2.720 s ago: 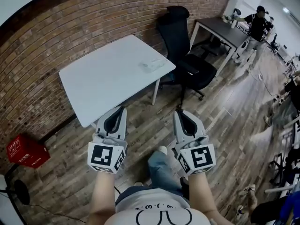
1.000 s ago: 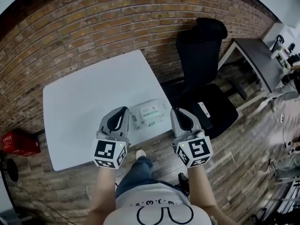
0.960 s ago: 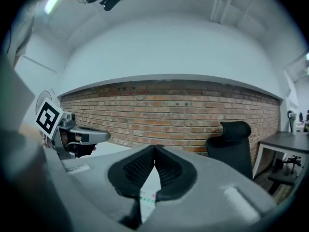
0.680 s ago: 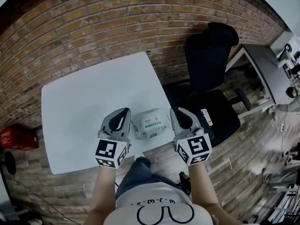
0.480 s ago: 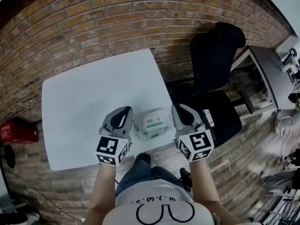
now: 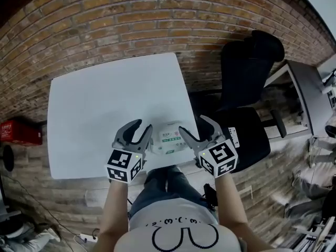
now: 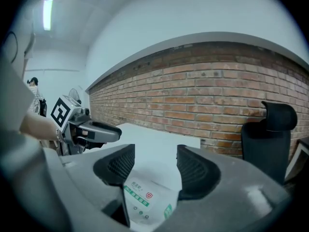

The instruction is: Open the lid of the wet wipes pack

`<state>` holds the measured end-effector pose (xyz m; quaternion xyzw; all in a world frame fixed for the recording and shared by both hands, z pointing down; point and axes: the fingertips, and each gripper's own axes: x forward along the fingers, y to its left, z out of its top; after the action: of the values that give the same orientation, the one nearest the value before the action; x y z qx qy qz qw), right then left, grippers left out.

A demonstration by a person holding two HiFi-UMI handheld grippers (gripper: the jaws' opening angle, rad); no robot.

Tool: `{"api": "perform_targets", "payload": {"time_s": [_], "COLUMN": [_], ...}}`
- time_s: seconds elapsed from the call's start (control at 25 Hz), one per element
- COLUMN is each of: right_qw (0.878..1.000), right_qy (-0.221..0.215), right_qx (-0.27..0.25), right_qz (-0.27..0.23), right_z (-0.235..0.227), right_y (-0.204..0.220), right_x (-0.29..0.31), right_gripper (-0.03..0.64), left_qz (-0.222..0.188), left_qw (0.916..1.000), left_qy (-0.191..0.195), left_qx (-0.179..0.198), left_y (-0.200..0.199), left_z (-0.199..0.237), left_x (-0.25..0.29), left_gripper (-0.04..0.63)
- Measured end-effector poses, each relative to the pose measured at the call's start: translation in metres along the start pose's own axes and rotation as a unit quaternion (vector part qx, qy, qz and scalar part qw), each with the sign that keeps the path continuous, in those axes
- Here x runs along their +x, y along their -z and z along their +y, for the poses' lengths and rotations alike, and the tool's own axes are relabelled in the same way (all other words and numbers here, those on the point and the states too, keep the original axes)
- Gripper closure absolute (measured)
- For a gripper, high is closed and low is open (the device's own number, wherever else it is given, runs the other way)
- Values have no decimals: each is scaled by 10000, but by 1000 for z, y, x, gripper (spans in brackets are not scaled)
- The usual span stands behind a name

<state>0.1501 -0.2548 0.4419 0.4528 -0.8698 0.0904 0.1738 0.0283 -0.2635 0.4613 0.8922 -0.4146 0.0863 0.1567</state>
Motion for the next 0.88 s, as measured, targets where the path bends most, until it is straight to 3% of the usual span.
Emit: {"api": "perform_targets", "payload": {"time_s": [0.12, 0.36, 0.72, 0.88], "right_qw": [9992, 9911, 9699, 9616], "right_qy": [-340, -1050, -1821, -2000], "right_qx": [-75, -409, -650, -818], "right_qz": [180, 713, 1479, 1693], "right_z": [3, 16, 36, 44], "right_y": [13, 49, 107, 123], "right_x": [2, 13, 31, 36], "right_gripper": [356, 356, 337, 328], "left_qz": [193, 910, 1866, 2258], "left_qw": [9998, 9950, 9795, 9697], "left_qy": [12, 385, 661, 661], "left_qx": [28, 150, 378, 652], "left_y": [16, 61, 127, 152], "left_z": [-6, -22, -31, -27], "left_x": [-1, 0, 6, 13], "left_gripper": [456, 456, 456, 456]}}
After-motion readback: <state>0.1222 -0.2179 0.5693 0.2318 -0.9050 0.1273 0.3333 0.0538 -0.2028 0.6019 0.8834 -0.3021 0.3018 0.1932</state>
